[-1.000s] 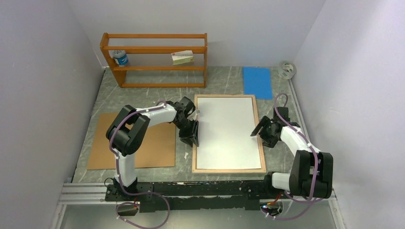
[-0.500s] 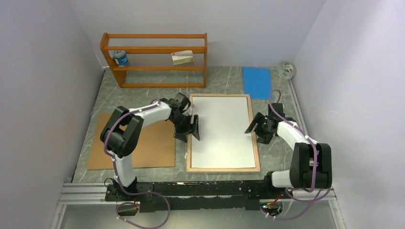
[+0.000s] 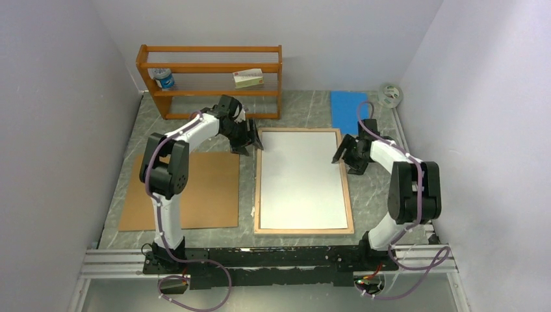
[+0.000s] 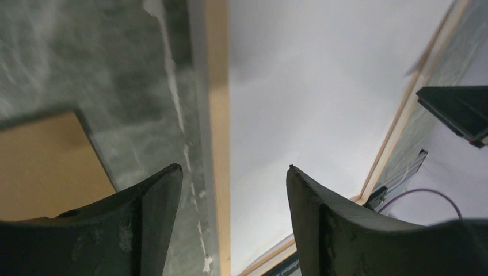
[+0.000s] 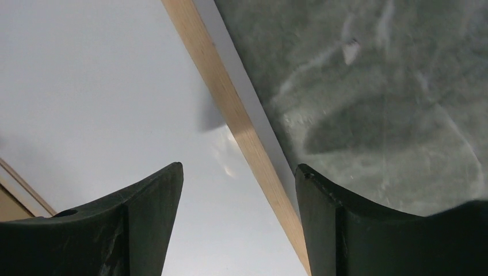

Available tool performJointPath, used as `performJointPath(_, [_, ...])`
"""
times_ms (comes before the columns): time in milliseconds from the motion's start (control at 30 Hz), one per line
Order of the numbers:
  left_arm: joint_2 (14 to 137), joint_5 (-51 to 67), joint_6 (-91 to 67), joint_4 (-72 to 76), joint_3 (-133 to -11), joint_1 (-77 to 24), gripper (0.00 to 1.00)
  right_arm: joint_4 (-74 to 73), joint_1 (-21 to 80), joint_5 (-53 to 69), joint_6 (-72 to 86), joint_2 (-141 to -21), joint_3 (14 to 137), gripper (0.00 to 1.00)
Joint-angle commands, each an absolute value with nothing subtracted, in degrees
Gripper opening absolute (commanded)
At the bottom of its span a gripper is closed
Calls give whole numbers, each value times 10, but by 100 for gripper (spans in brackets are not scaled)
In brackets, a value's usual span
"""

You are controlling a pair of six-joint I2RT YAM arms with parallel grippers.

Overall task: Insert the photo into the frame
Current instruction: Move the photo frame to the center of the board.

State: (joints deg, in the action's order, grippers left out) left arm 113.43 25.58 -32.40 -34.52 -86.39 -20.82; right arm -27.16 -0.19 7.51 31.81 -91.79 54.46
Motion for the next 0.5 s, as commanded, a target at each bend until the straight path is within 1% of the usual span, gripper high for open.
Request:
performJointPath(0, [1197,257,-326,-338,-919,-196,68,-259,17,53,306,-967,603,73])
performJointPath(100, [1235,269,-323,-338,-953,-196,61,-251,22,56,307,-991,624,71])
performJointPath(233, [1266,261,-323,-328,-973,-196,57,-234,28,71,316,-1011,638,65])
performJointPath(333, [1261,247,-339,-268,-954,-196,55,-225,34,77,326,-1026,644,61])
performJointPath(467, [1275,215,-359,-253,-957,-196,50,-209,40,84,341,-1036,646,55])
